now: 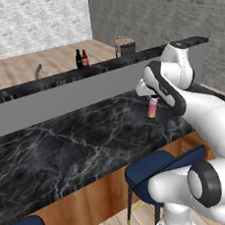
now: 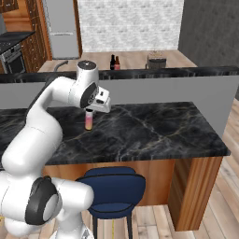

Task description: Place the large bottle from the dining counter next to the other large bottle outside the sink, and place the small bottle from the dining counter next to the other small bottle inside the sink.

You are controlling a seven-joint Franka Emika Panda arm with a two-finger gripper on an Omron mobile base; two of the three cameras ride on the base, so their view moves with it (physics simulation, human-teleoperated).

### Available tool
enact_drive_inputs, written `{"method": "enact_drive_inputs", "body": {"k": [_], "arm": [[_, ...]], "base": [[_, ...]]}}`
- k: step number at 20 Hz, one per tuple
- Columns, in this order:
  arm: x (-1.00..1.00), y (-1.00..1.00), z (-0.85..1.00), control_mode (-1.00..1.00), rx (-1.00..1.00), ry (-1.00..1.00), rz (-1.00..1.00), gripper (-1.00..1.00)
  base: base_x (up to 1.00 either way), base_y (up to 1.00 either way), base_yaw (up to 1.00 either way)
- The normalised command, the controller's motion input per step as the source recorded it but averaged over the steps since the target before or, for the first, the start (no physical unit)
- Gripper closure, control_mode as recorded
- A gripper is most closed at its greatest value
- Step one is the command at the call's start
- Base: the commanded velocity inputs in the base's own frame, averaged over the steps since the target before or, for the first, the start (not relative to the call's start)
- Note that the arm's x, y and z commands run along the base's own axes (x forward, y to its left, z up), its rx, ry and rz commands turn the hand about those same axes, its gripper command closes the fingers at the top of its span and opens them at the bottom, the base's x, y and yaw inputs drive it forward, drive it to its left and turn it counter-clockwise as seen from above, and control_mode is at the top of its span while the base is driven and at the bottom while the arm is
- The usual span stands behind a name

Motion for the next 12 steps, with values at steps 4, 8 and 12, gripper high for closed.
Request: {"method": "enact_drive_inputs", "body": {"k": [4,8,12], "arm": [[-0.22,0.00,0.26,-1.00,0.00,-0.12,0.00,1.00],[-0.03,0.00,0.07,1.00,0.00,-0.02,0.00,1.00],[0.00,0.00,0.00,1.00,0.00,0.00,0.00,1.00]], "base": [[0.00,0.00,0.00],[-0.04,-0.04,-0.01],[-0.15,-0.16,-0.01]]}}
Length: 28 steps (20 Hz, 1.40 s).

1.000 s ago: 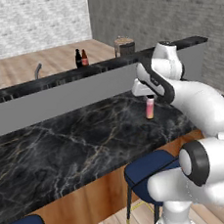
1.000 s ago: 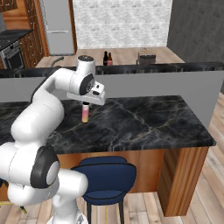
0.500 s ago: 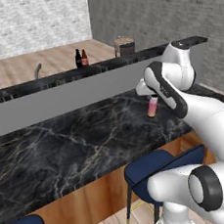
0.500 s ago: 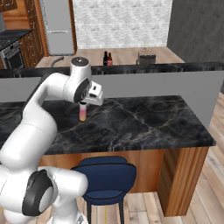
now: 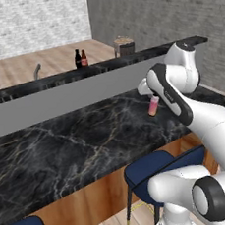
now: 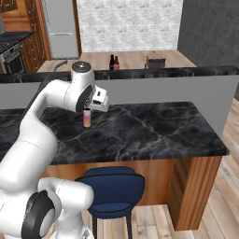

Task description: Place the large bottle from the dining counter next to the other large bottle outside the sink, and place the small bottle from the dining counter next to the other small bottle inside the sink.

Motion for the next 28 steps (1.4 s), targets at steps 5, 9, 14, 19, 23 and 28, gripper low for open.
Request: {"method": "enact_drive_inputs", "body": {"k": [5,9,14,19,23,28], "arm": [[0.00,0.00,0.00,1.00,0.00,0.00,0.00,1.00],[0.00,0.00,0.00,1.00,0.00,0.00,0.00,1.00],[0.00,0.00,0.00,1.00,0.00,0.00,0.00,1.00],[0.00,0.00,0.00,1.00,0.00,0.00,0.00,1.00],[0.00,0.00,0.00,1.00,0.00,0.00,0.00,1.00],[0.00,0.00,0.00,1.00,0.00,0.00,0.00,1.00]], "base": [[-0.21,-0.17,-0.01],[-0.17,-0.29,-0.01],[-0.24,-0.69,0.00],[-0.15,-0.85,0.01],[-0.01,-0.83,0.02],[0.00,-0.82,0.06]]}}
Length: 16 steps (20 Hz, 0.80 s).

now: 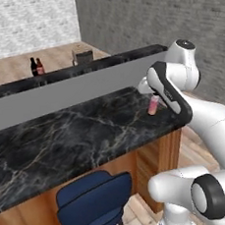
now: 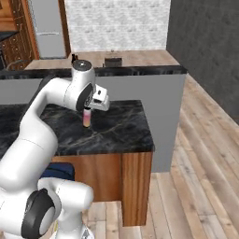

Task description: Place the large bottle from the dining counter next to the other large bottle outside the sink, and place the small bottle from the dining counter next to the other small bottle inside the sink.

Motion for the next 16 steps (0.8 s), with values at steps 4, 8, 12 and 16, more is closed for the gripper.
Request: {"method": "enact_drive_inputs", "body": {"k": [4,8,12,16], "arm": [[0.00,0.00,0.00,1.00,0.00,0.00,0.00,1.00],[0.00,0.00,0.00,1.00,0.00,0.00,0.00,1.00],[0.00,0.00,0.00,1.00,0.00,0.00,0.00,1.00],[0.00,0.00,0.00,1.00,0.00,0.00,0.00,1.00]], "base": [[-0.01,-0.81,0.08],[-0.06,-0.85,0.08],[-0.11,-0.87,0.08],[-0.08,-0.88,0.08]]}}
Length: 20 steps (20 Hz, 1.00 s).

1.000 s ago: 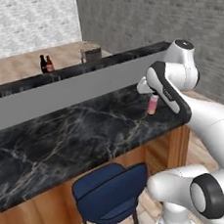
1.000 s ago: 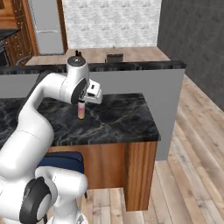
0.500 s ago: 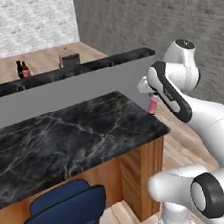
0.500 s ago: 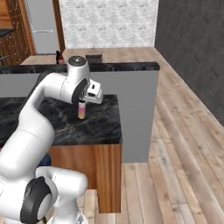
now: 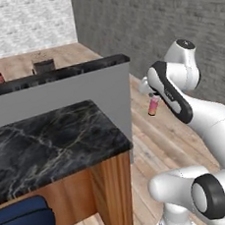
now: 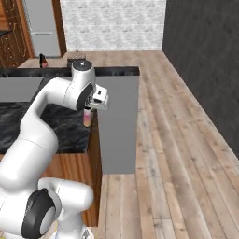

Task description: Place the large bottle from the dining counter next to the other large bottle outside the sink, and place the small bottle from the dining counter next to the other small bottle inside the sink.

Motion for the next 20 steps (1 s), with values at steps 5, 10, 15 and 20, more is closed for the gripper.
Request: {"method": "enact_drive_inputs", "body": {"k": [5,10,15,20], "arm": [[0.00,0.00,0.00,1.00,0.00,0.00,0.00,1.00],[0.00,0.00,0.00,1.00,0.00,0.00,0.00,1.00],[0.00,0.00,0.00,1.00,0.00,0.00,0.00,1.00],[0.00,0.00,0.00,1.00,0.00,0.00,0.00,1.00]], "base": [[-0.02,-0.86,0.09],[0.00,-0.81,0.10],[0.03,-0.75,0.11],[0.08,-0.52,0.16]]}}
